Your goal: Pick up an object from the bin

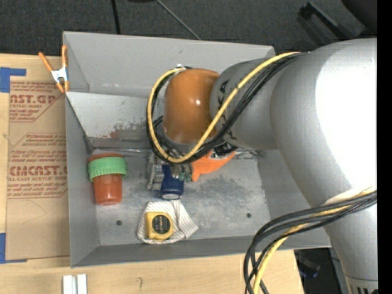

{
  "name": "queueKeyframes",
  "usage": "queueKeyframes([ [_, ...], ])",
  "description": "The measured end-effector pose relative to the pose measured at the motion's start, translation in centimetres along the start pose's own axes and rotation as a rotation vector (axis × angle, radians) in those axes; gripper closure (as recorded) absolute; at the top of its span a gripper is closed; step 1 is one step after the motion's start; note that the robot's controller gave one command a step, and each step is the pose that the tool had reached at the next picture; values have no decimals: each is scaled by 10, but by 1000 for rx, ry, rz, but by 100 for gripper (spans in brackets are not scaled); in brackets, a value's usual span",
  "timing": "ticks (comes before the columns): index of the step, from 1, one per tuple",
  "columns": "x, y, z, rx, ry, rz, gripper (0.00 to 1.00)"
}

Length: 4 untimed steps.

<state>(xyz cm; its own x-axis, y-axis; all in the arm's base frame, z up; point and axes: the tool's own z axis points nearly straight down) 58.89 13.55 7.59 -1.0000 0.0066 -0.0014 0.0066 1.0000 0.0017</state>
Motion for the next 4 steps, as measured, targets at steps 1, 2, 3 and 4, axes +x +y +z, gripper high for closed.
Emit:
queueKeyframes([
  [1,0,0,0,-1,0,0,0],
  [2,0,0,0,-1,0,0,0],
  [3,9,-48,4,-2,-1,30,0],
  [4,5,-97,4,-1,-3,-40,100],
])
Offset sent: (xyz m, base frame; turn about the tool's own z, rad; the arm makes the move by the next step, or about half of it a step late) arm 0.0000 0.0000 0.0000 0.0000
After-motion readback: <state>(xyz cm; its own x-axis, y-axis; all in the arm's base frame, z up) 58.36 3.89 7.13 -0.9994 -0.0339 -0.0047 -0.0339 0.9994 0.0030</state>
